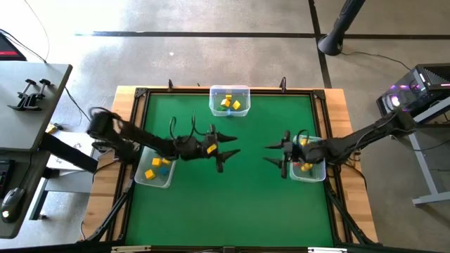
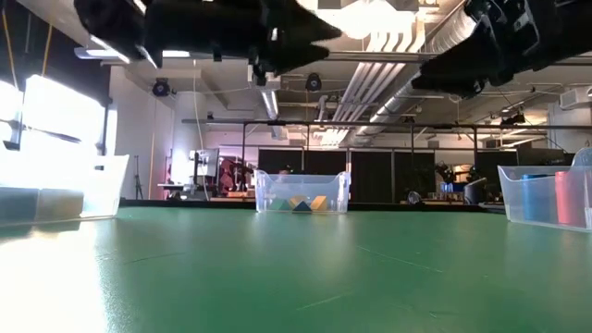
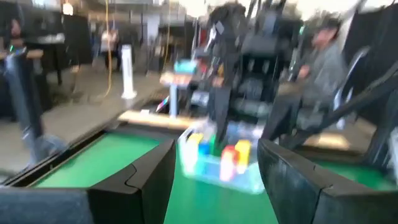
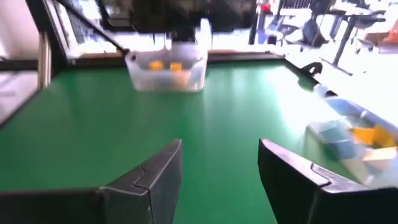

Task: Sort blocks by size
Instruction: Return to Home Position

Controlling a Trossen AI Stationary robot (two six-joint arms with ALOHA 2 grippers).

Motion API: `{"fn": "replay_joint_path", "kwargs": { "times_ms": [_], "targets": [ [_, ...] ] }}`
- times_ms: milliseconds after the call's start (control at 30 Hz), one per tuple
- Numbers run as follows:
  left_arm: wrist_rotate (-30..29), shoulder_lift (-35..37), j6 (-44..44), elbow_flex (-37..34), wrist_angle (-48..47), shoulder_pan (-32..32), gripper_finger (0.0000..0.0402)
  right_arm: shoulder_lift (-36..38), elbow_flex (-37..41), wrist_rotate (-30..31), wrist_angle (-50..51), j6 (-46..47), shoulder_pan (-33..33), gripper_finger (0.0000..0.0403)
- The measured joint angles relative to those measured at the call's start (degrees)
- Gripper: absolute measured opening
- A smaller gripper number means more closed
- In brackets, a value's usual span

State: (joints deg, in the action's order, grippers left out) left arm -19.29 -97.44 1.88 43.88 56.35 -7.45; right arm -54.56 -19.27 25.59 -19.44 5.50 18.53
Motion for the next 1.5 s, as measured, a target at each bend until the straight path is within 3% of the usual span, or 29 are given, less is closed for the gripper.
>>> {"fn": "replay_joint_path", "kwargs": {
  "times_ms": [133,233,467,633,800,900,1000,1300,1500],
  "targets": [
    [0.7,8.7,0.1,0.0,-17.2,3.2,0.0213,10.7,3.5,-4.7,0.6,-1.5,-2.5,0.0199],
    [0.6,14.0,1.0,0.0,-26.3,5.2,0.0213,19.6,6.7,-4.9,2.4,-1.3,-3.4,0.0199],
    [0.6,20.0,1.0,-0.1,-37.4,6.7,0.0213,35.2,13.6,-9.0,4.0,-1.0,-3.5,0.0199],
    [-5.1,24.1,2.6,-8.1,-30.3,6.8,0.0213,40.9,15.0,-10.0,8.2,-0.5,-3.4,0.0199],
    [-5.3,32.1,6.8,-21.1,-19.0,7.1,0.0213,43.3,15.0,-11.6,12.9,1.8,-3.5,0.0199],
    [-5.3,37.2,8.3,-27.8,-12.7,7.1,0.0213,43.5,15.0,-15.3,12.1,-0.5,-3.7,0.0199],
    [-5.3,41.5,9.6,-32.3,-9.7,7.1,0.0213,44.7,14.7,-14.7,13.0,-2.6,-5.9,0.0194],
    [-2.2,53.1,8.3,-36.8,-15.3,7.6,0.0213,54.7,14.5,-25.9,19.2,-4.0,-16.8,0.0163],
    [-0.8,63.3,5.7,-38.6,-23.4,9.7,0.0213,54.0,14.4,-34.3,19.8,-1.0,-20.9,0.0156]
  ]
}}
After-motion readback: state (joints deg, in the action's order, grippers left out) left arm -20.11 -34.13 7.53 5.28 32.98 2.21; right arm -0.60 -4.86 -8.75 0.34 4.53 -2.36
